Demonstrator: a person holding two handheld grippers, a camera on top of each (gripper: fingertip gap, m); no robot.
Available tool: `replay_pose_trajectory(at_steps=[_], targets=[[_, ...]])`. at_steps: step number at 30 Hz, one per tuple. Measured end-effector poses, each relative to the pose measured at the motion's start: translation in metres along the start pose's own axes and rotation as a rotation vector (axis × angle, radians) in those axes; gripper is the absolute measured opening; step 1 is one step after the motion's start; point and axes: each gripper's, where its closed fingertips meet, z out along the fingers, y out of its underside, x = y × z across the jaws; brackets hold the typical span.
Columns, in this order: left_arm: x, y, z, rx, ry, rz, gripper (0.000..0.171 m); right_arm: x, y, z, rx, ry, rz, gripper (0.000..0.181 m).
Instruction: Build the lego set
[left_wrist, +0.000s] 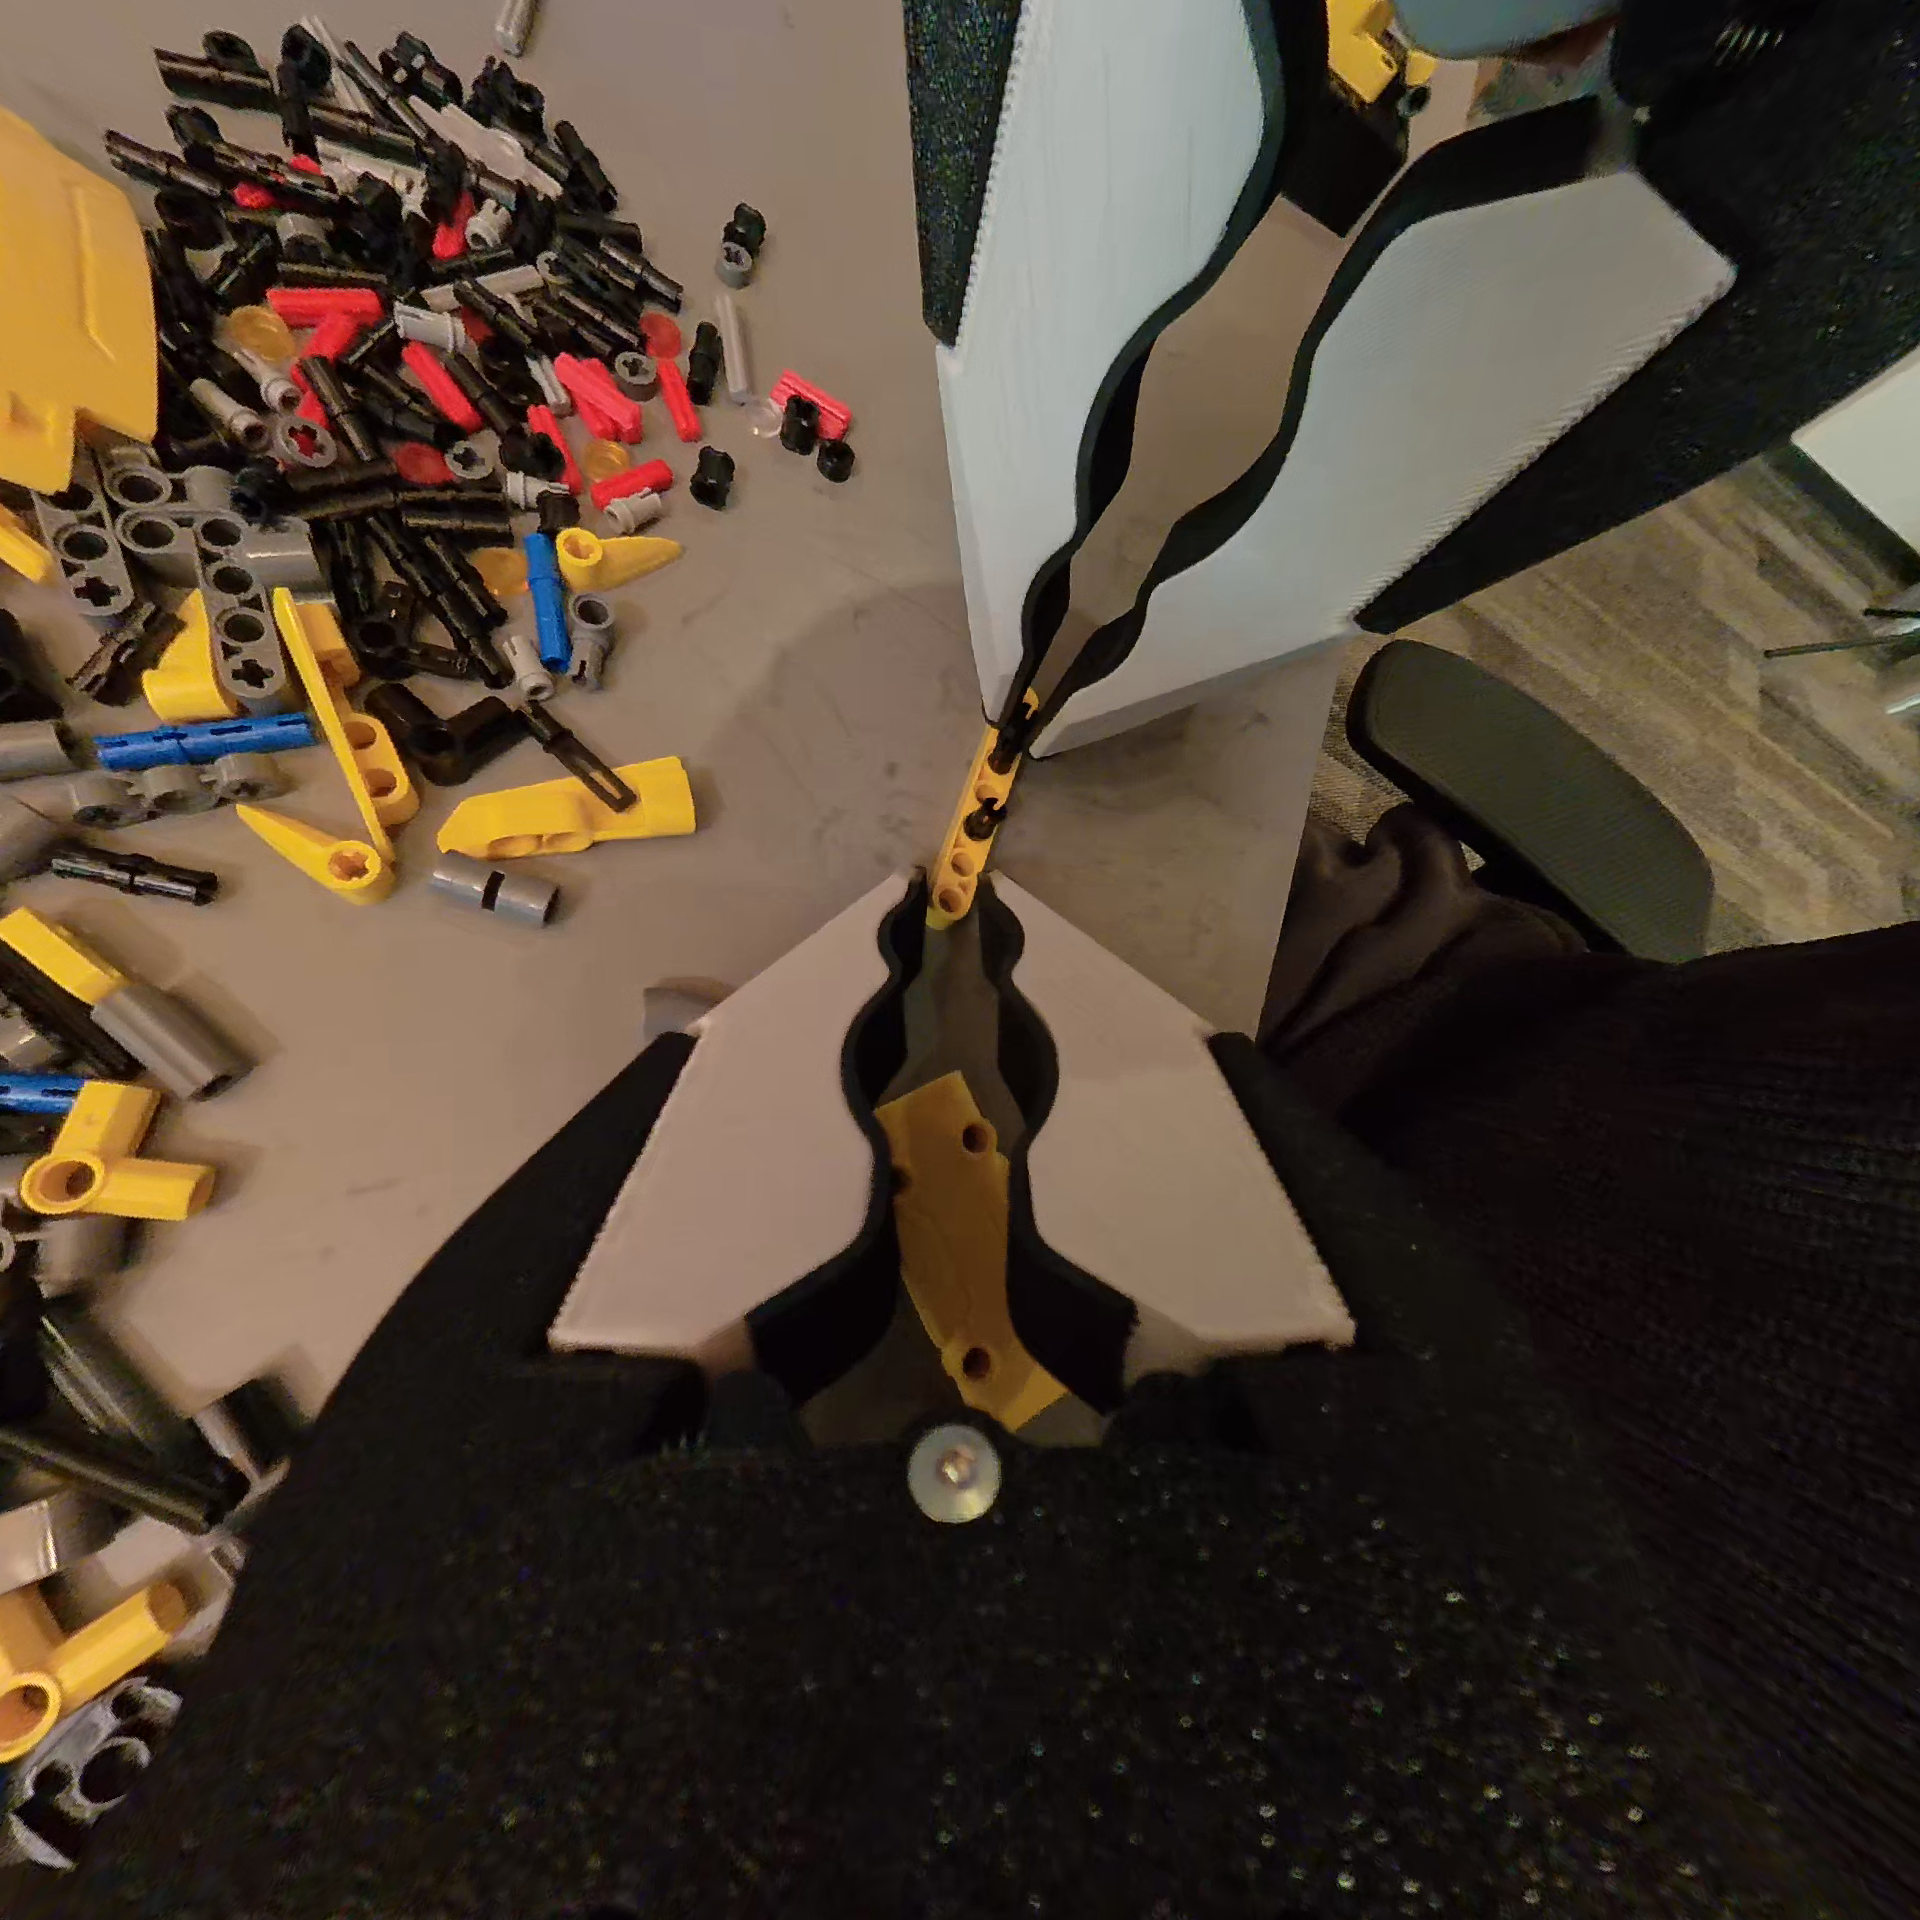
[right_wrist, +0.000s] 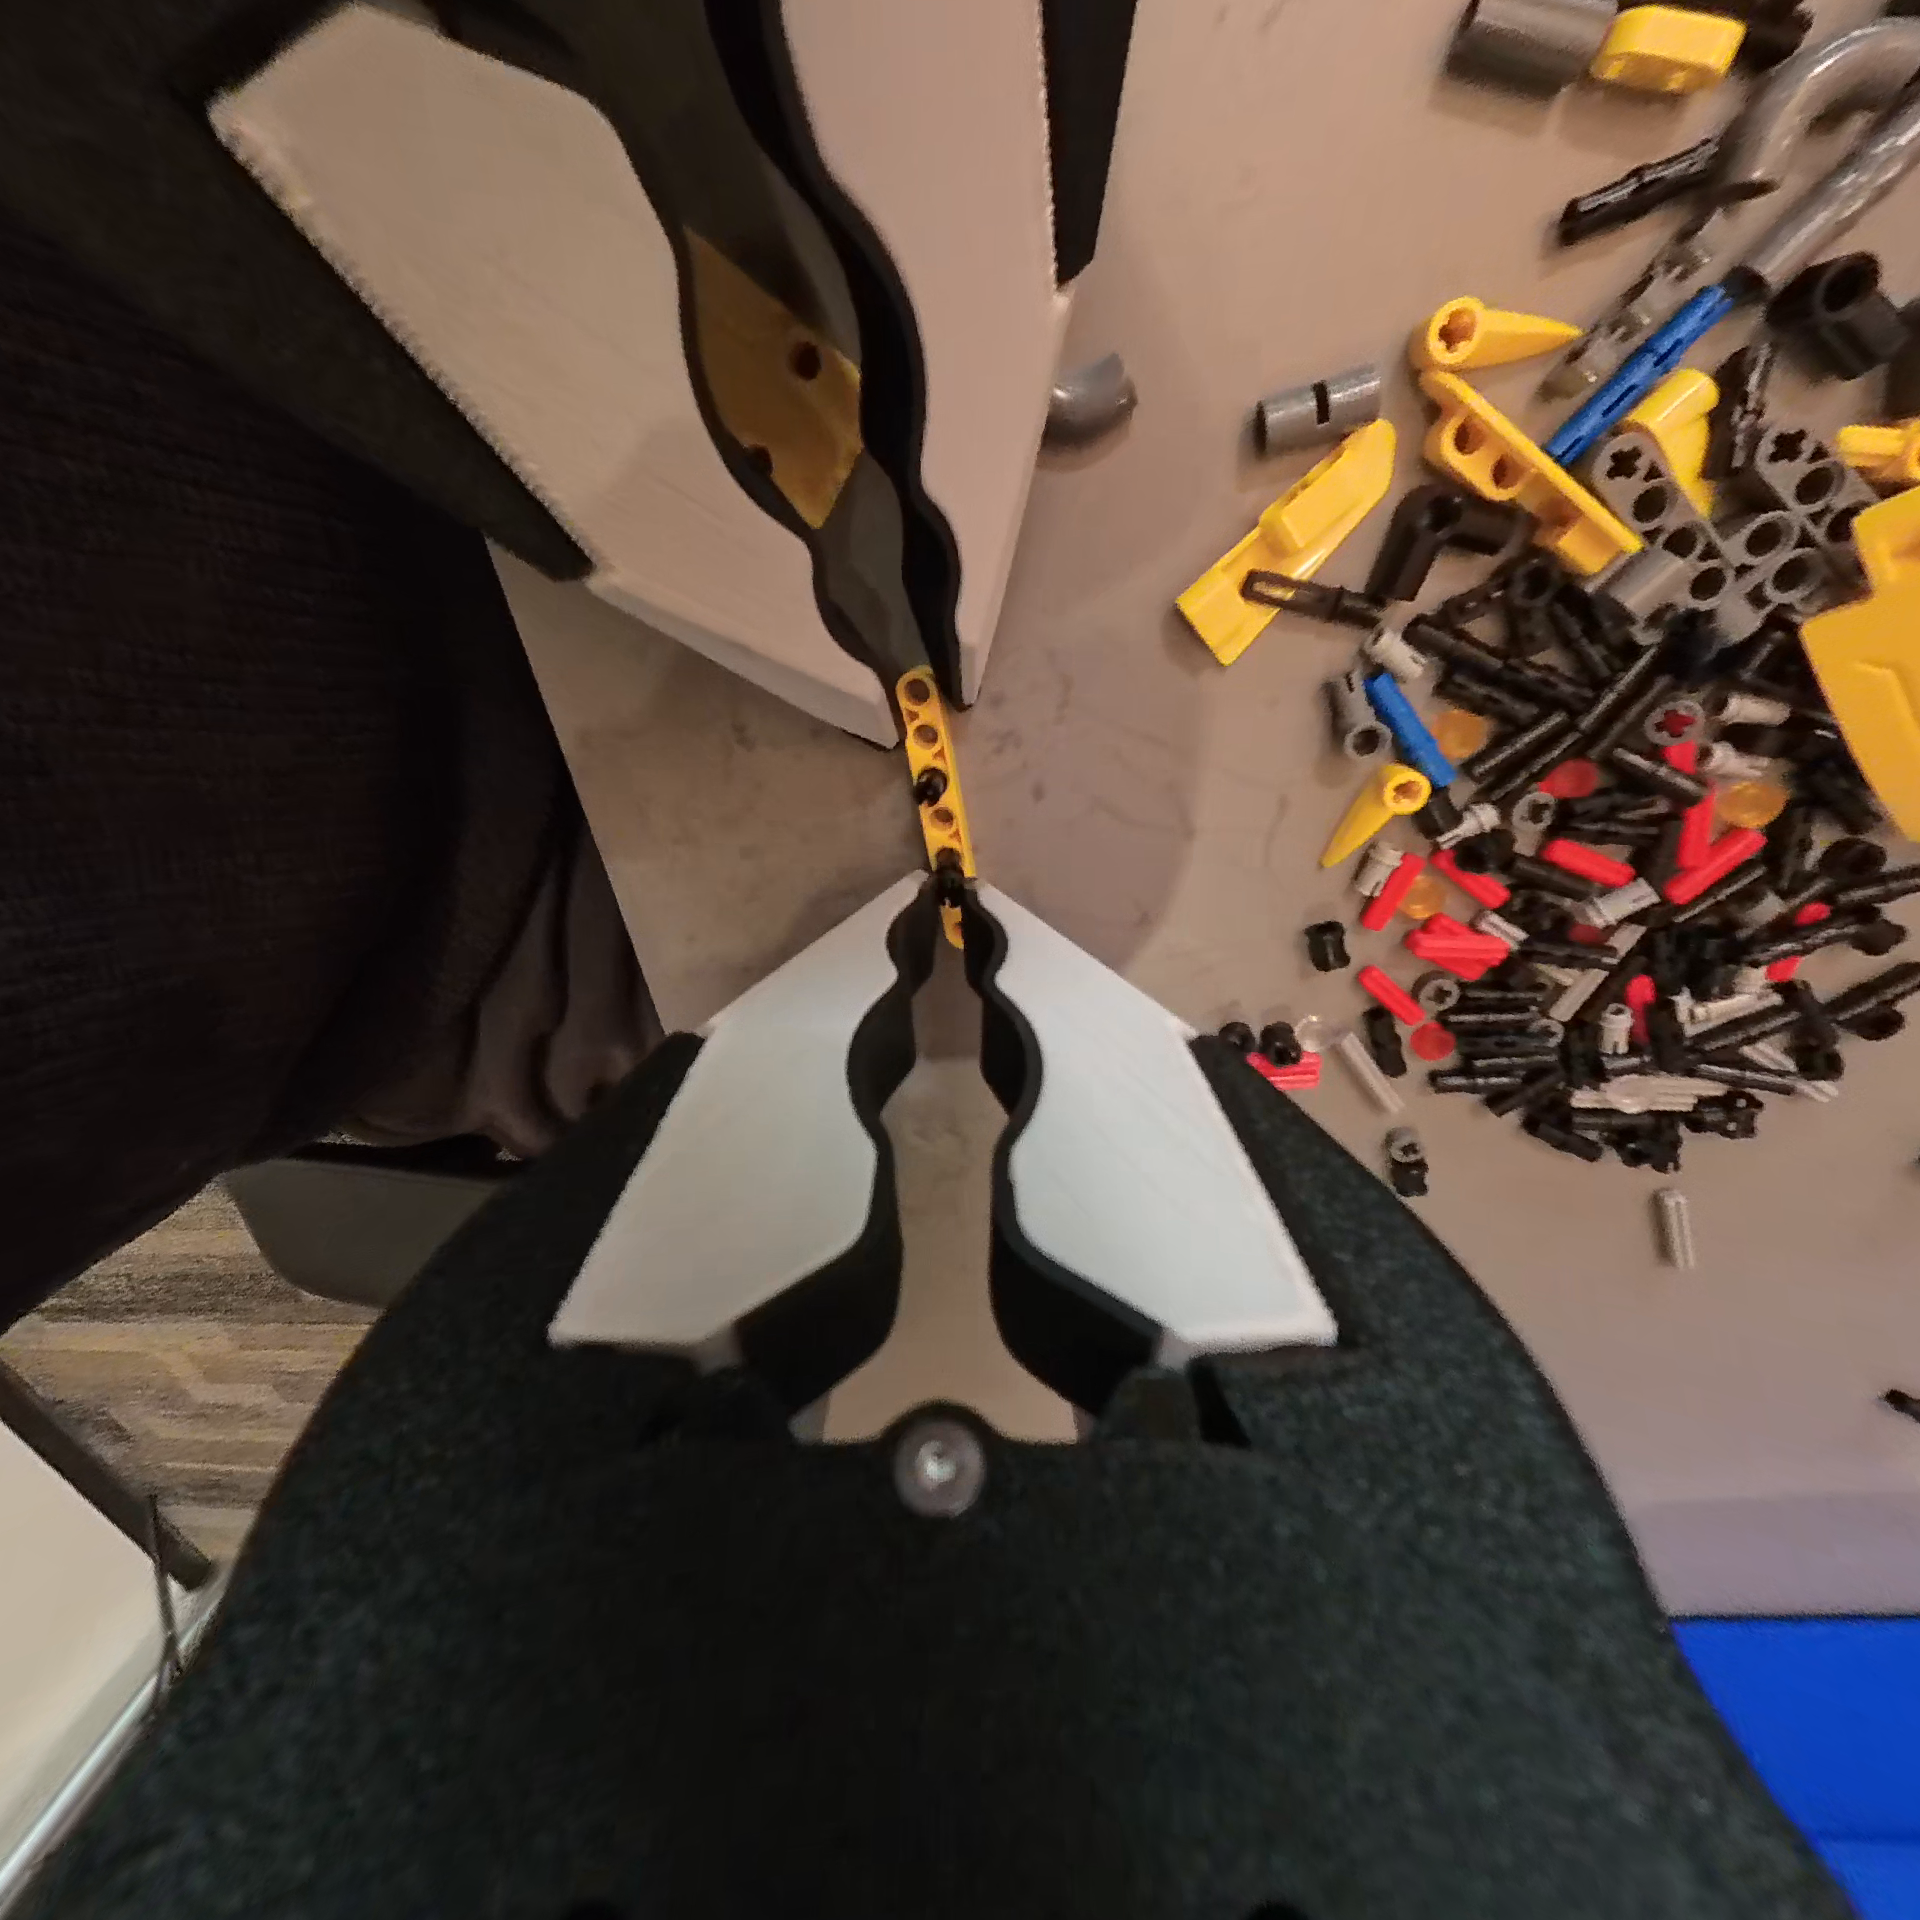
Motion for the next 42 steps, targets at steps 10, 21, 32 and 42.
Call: replay_pose_trajectory(at_steps=[10, 21, 32, 42], targets=[[0.0, 0.001, -0.001, 0.002, -0.043, 0.047, 0.008, 0.0, -0.002, 0.001, 0.069, -0.005, 0.099, 0.003], [0.001, 0.001, -0.001, 0.0, -0.053, 0.067, 0.007, 0.002, -0.003, 0.006, 0.064, 0.063, 0.071, 0.003], [0.001, 0.001, 0.0, -0.001, -0.064, 0.078, 0.007, 0.01, -0.008, -0.007, 0.271, 0.177, 0.003, 0.022], [0.0, 0.001, 0.0, -0.001, -0.063, 0.077, 0.007, 0.006, -0.009, 0.001, 0.291, 0.127, 0.007, 0.005]])
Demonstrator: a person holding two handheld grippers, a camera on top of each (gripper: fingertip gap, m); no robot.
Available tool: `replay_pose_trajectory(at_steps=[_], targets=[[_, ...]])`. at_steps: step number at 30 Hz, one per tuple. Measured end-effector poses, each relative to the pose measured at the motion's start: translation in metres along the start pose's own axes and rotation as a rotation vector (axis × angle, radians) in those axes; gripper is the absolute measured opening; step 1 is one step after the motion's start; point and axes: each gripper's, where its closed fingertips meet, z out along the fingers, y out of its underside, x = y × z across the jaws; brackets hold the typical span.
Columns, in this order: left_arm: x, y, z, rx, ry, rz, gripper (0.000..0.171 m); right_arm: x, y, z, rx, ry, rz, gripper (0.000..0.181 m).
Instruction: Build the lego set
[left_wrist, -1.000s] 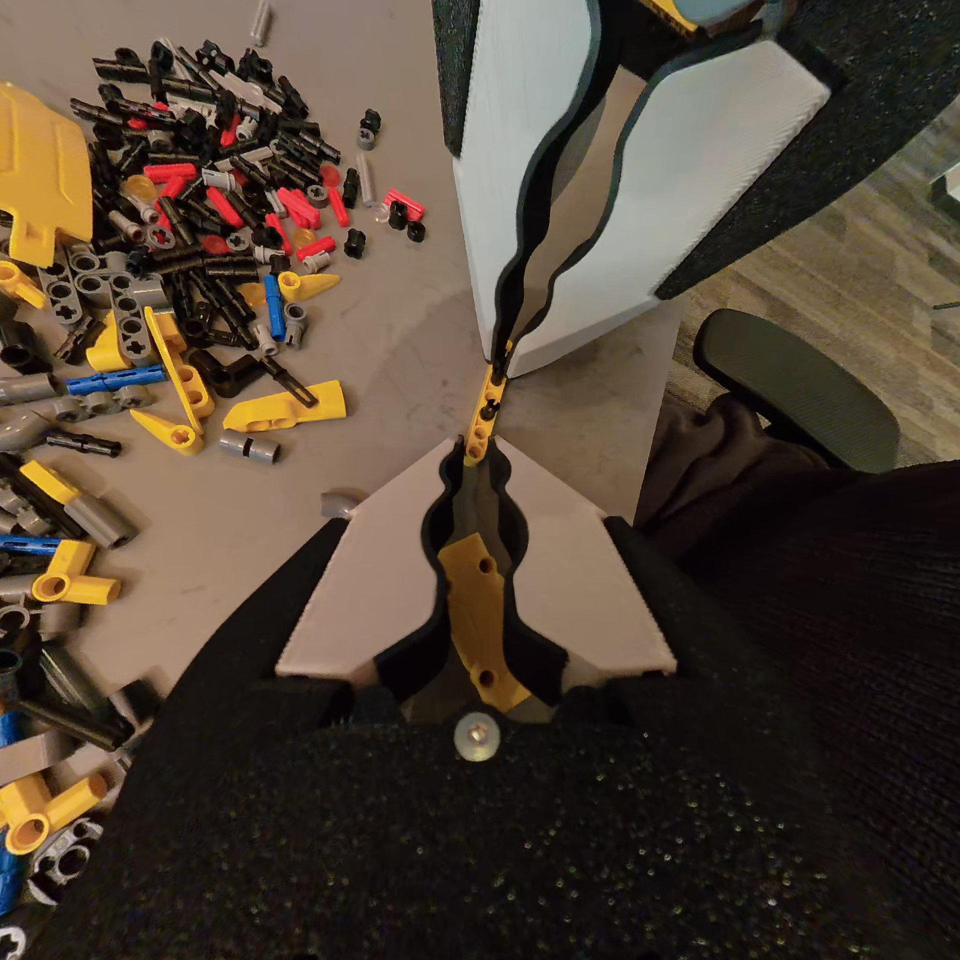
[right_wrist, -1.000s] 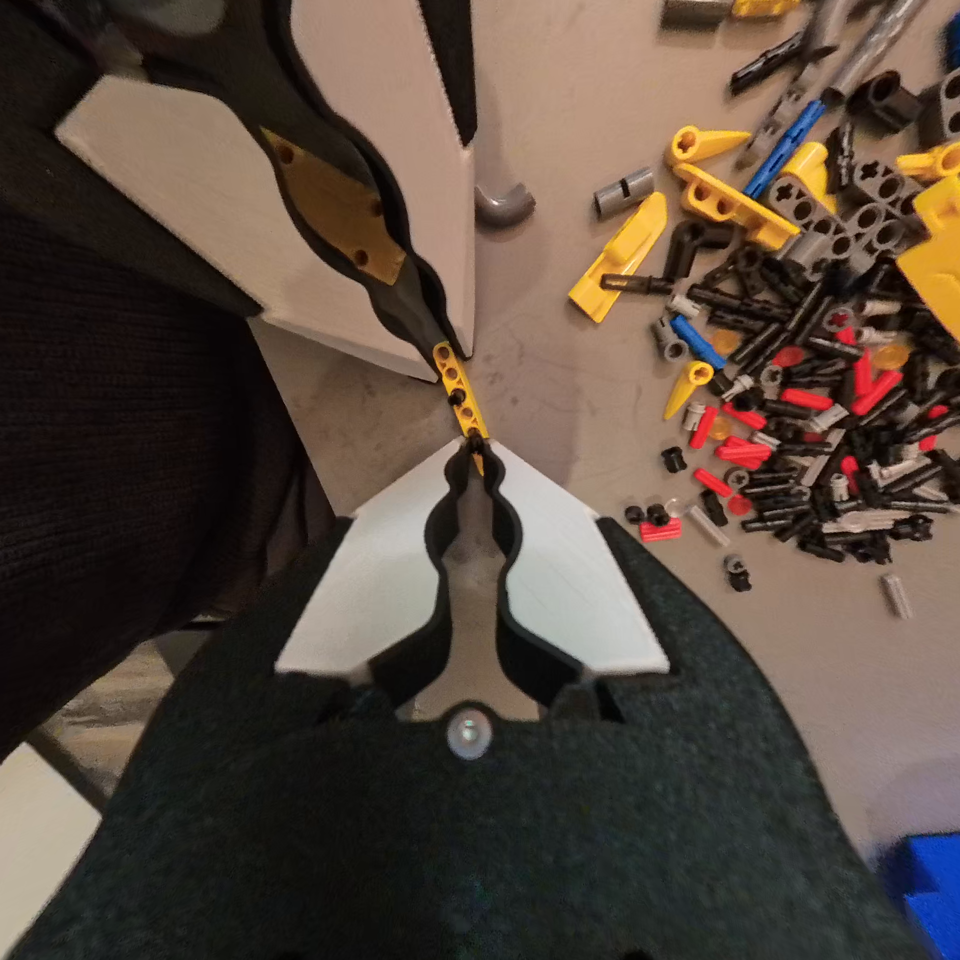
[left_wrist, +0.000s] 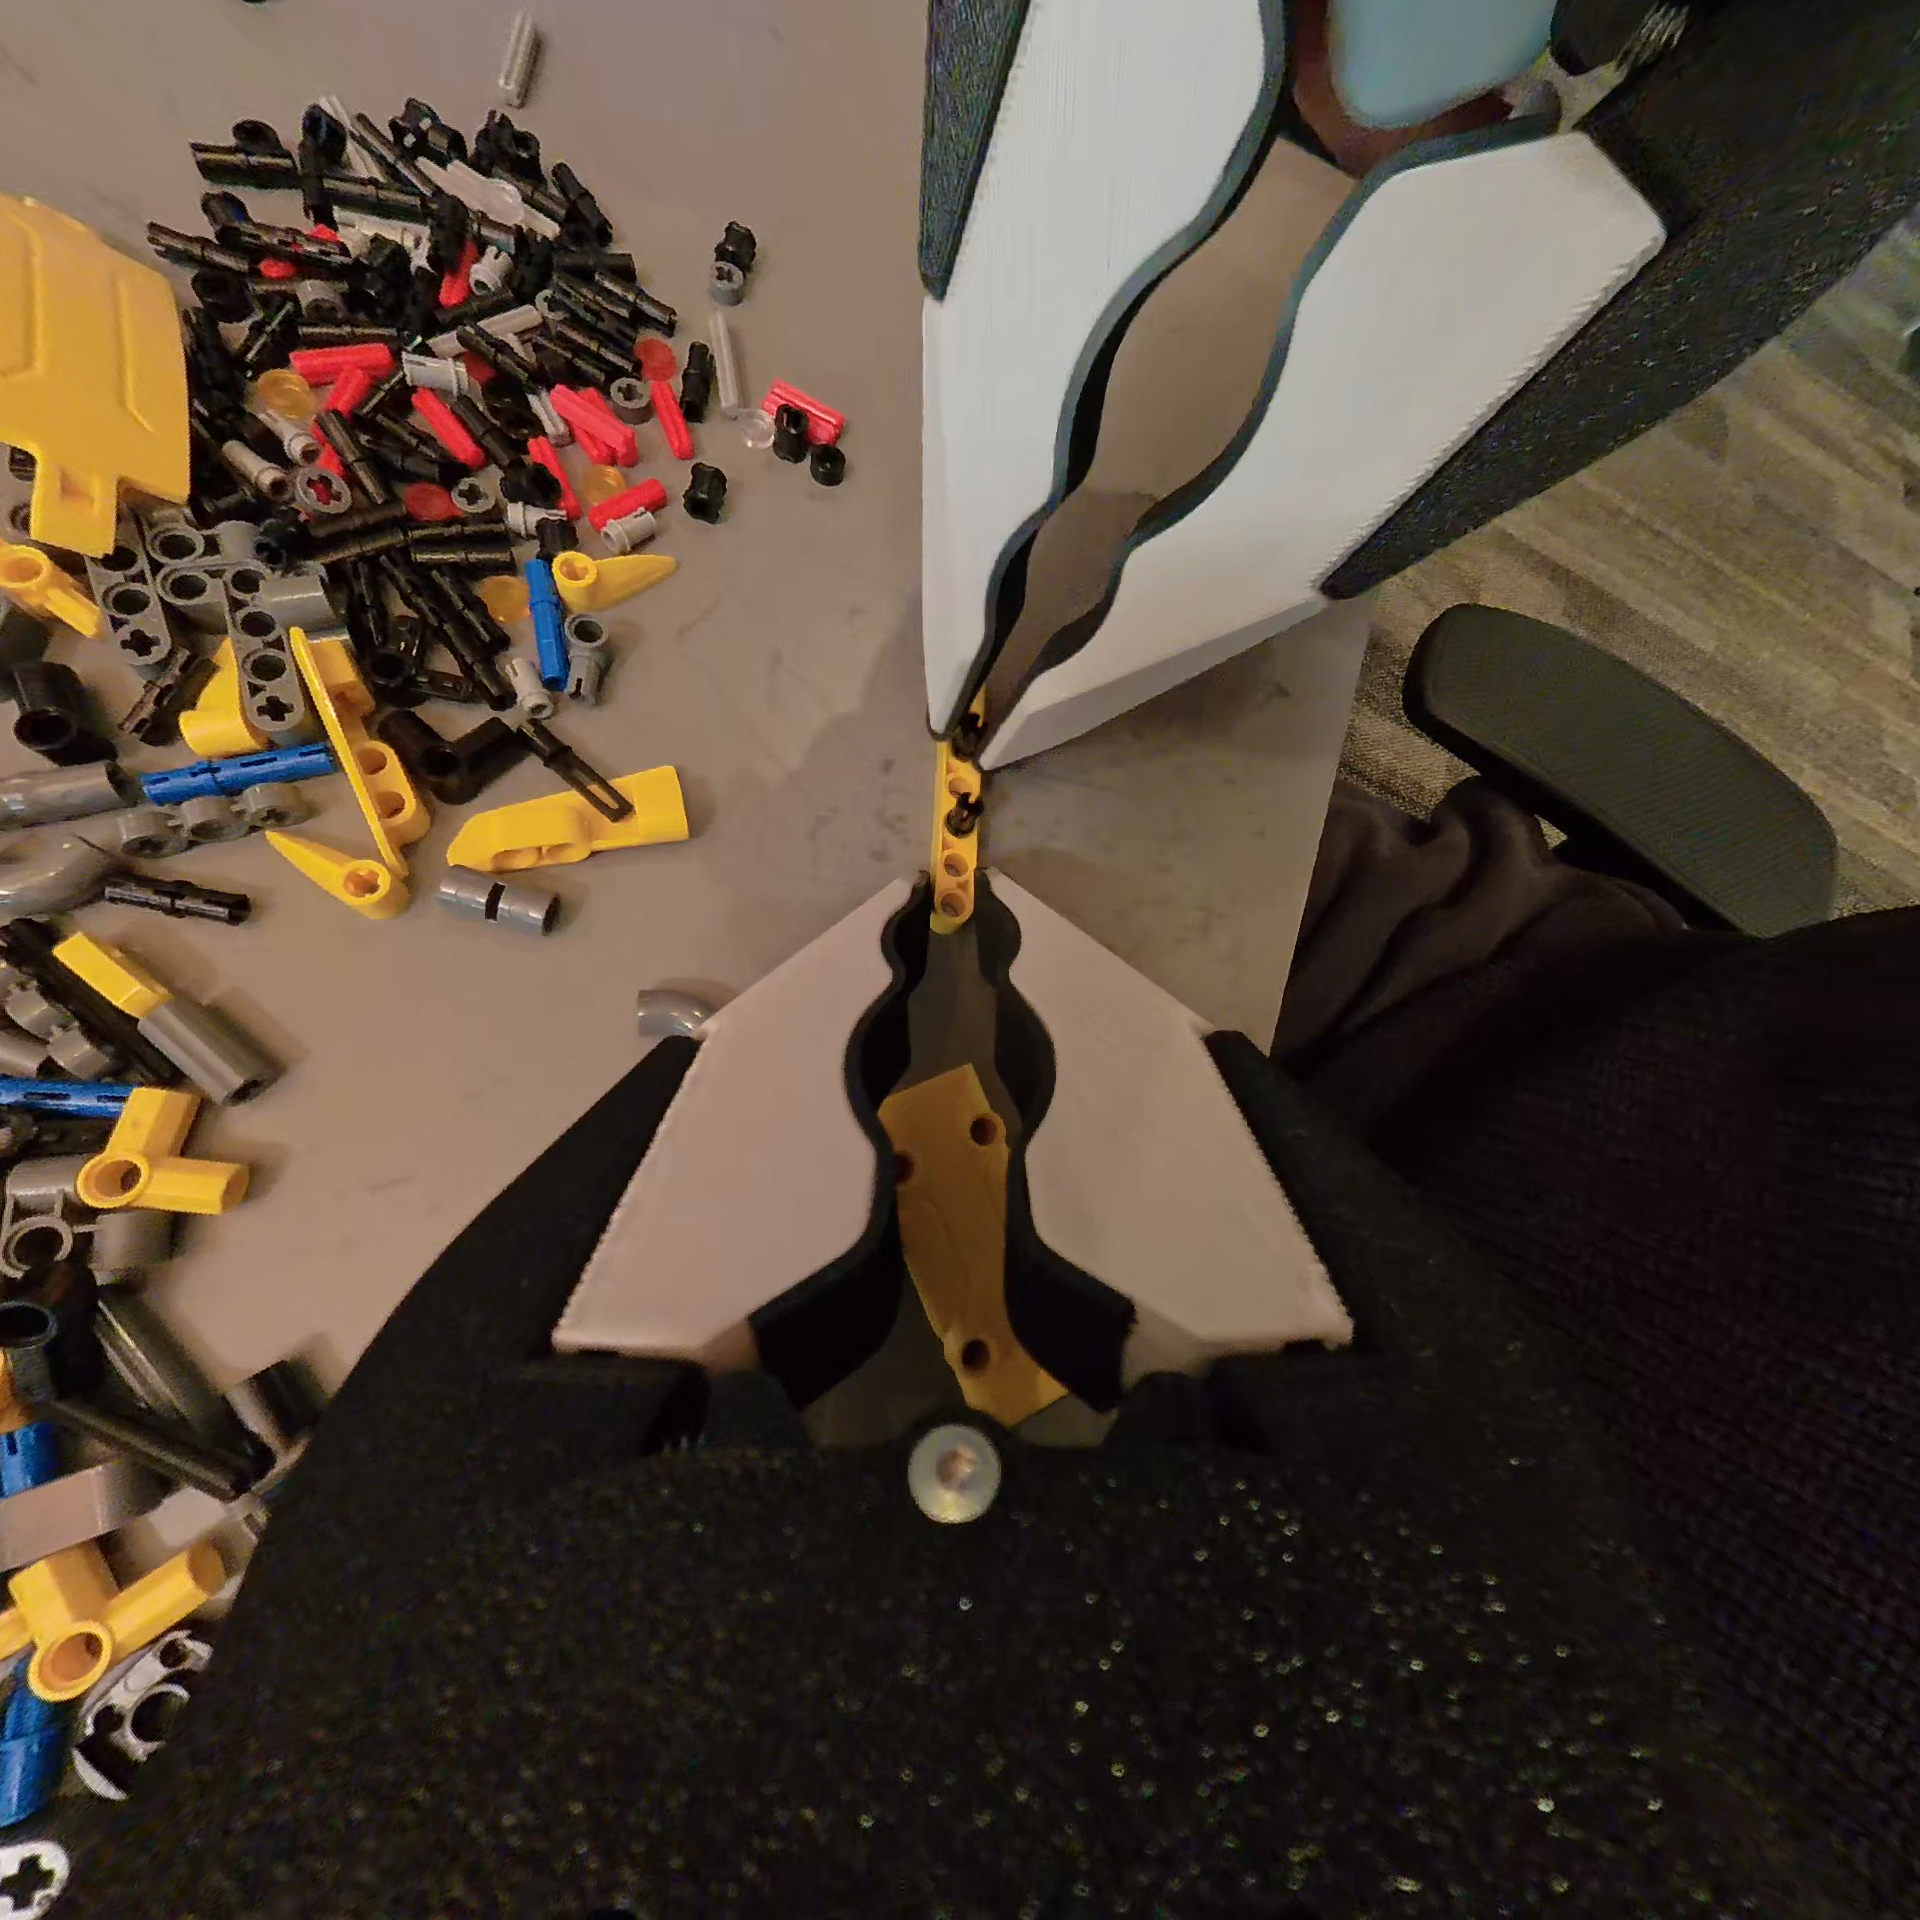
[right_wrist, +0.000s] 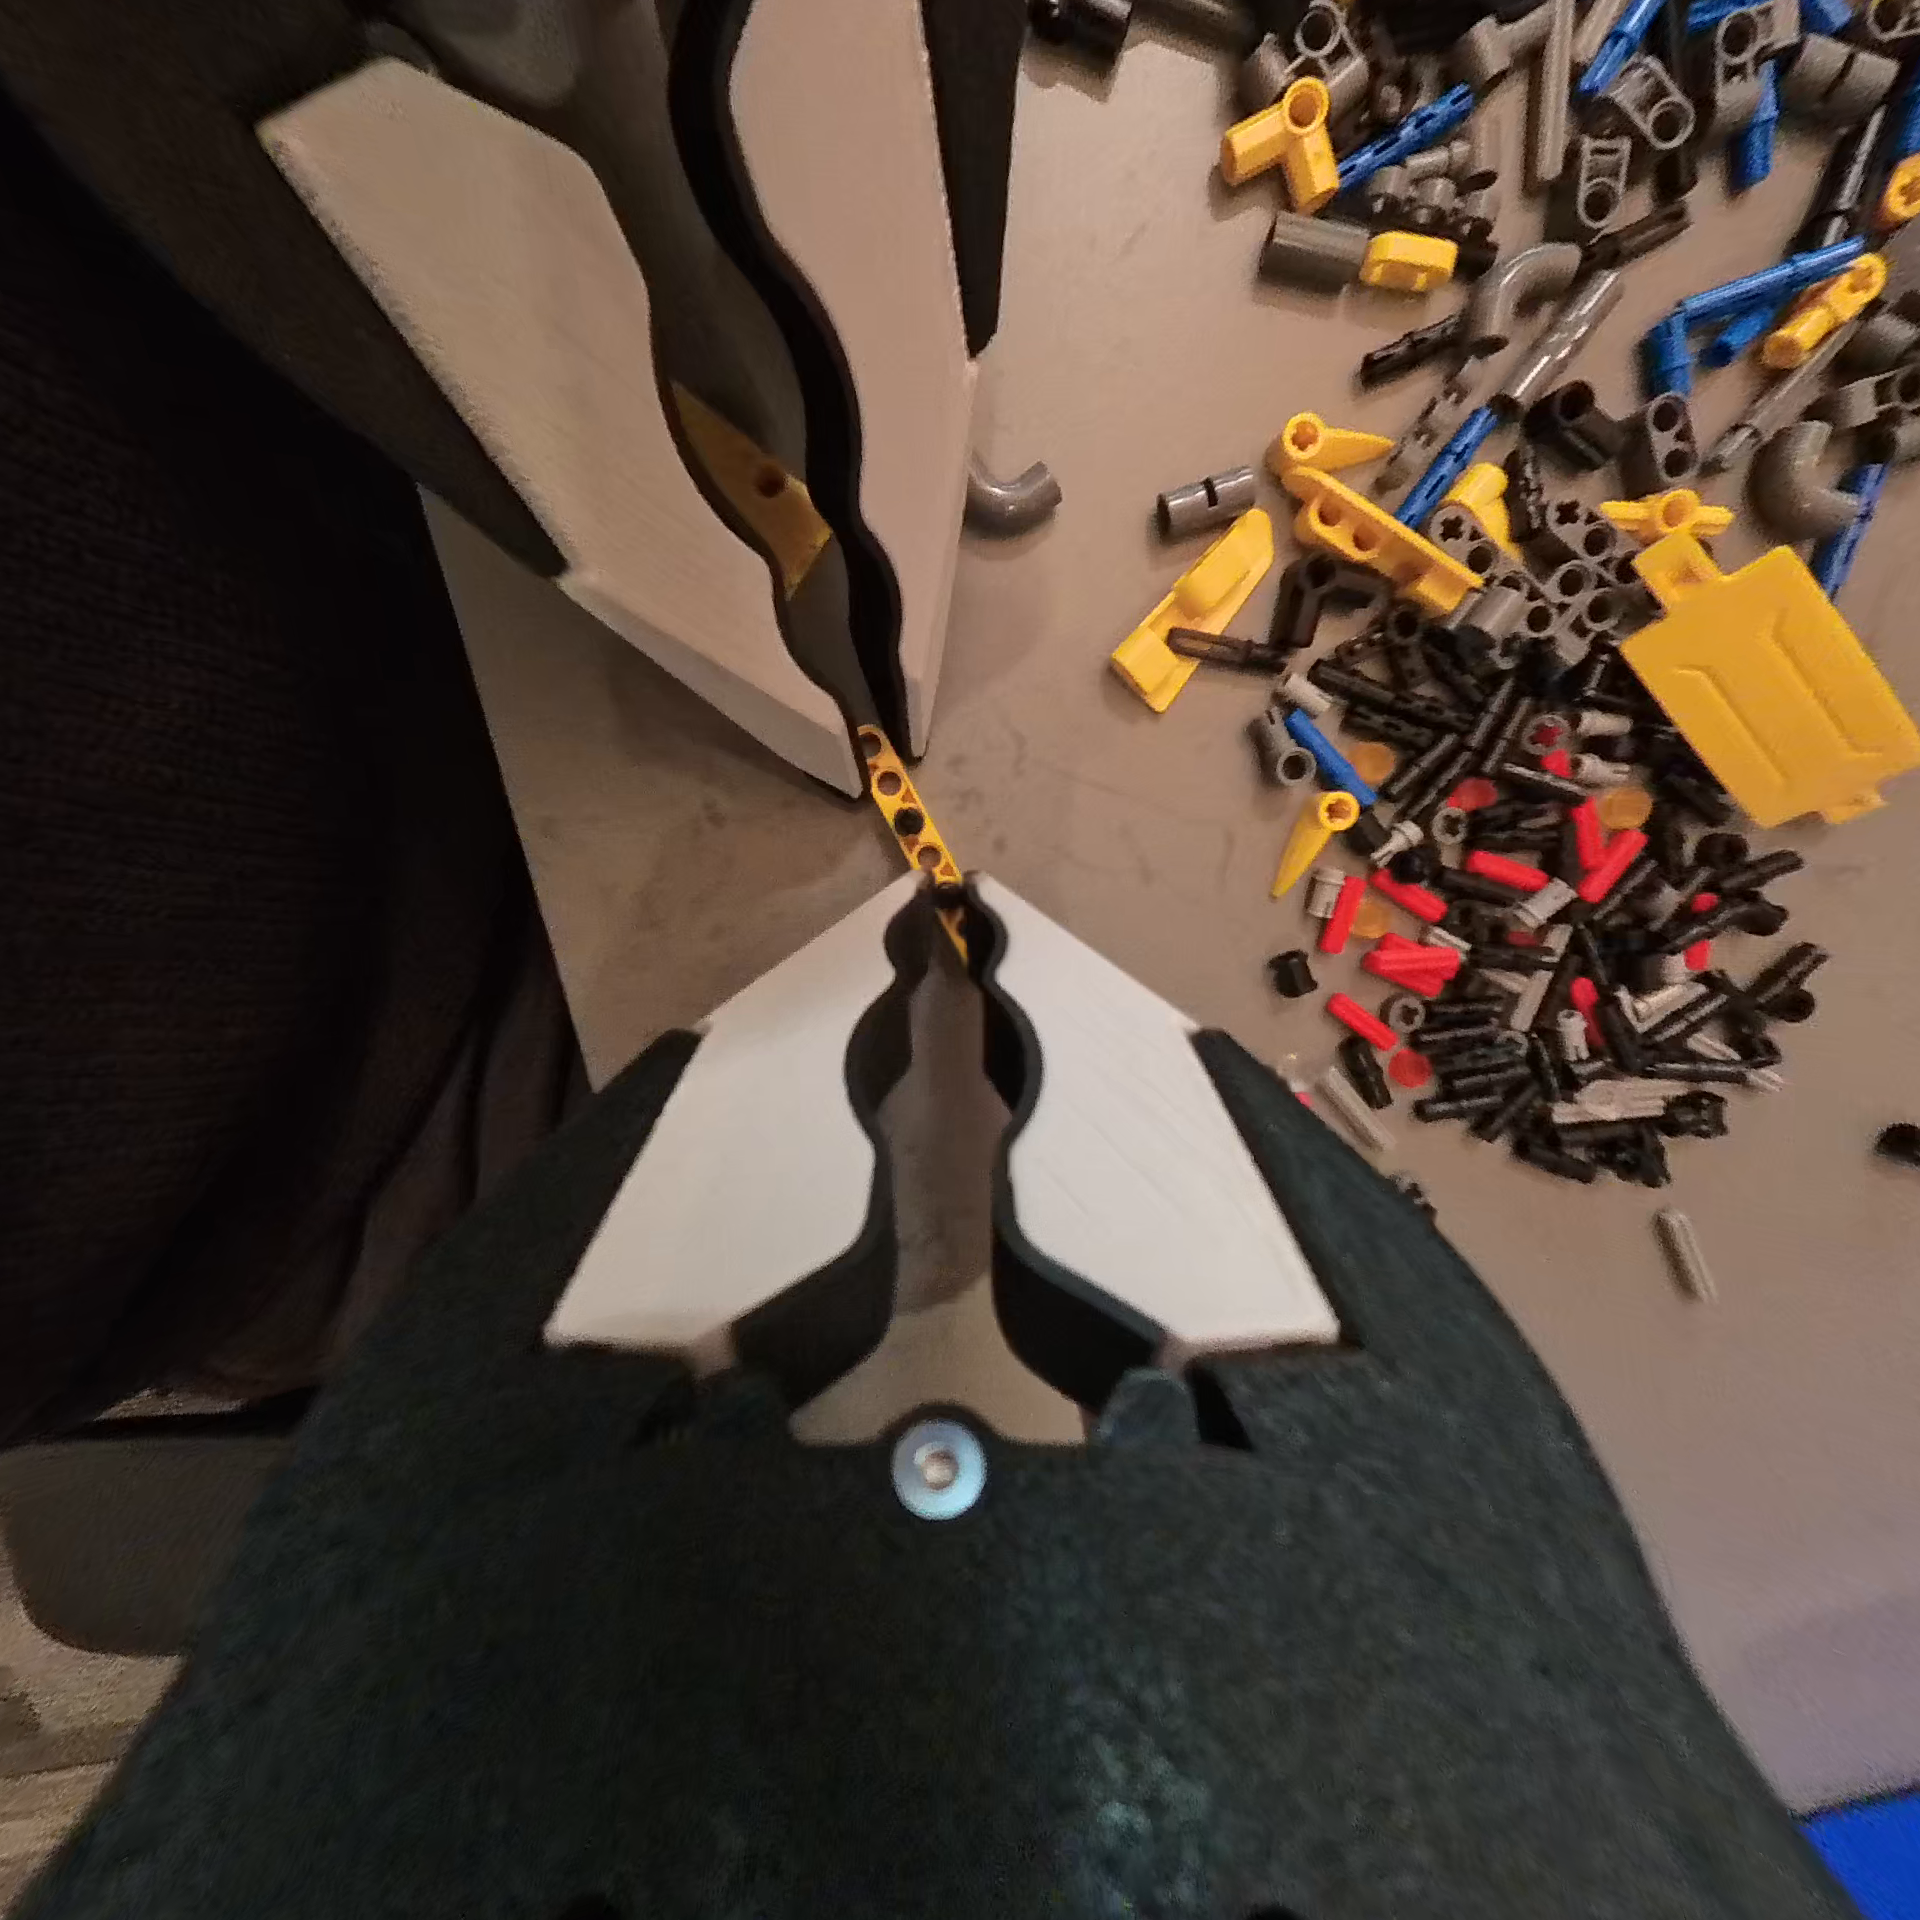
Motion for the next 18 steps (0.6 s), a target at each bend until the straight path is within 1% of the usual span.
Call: replay_pose_trajectory(at_steps=[12, 16, 17, 18], targets=[[0.0001, 0.0002, 0.0003, -0.001, 0.003, -0.001, 0.007, -0.0021, 0.001, 0.0026, 0.016, -0.047, 0.087, 0.004], [0.0001, 0.0001, 0.0002, -0.001, 0.003, -0.001, 0.007, -0.0012, 0.0022, 0.0022, 0.051, -0.043, 0.071, 0.005], [0.0001, 0.0002, 0.0002, -0.001, 0.002, 0.001, 0.007, -0.001, 0.0024, 0.0021, 0.059, -0.04, 0.071, 0.006], [0.0001, 0.0002, 0.0003, -0.001, 0.001, 0.002, 0.007, 0.0008, 0.0008, 0.0013, 0.081, -0.028, 0.083, 0.02]])
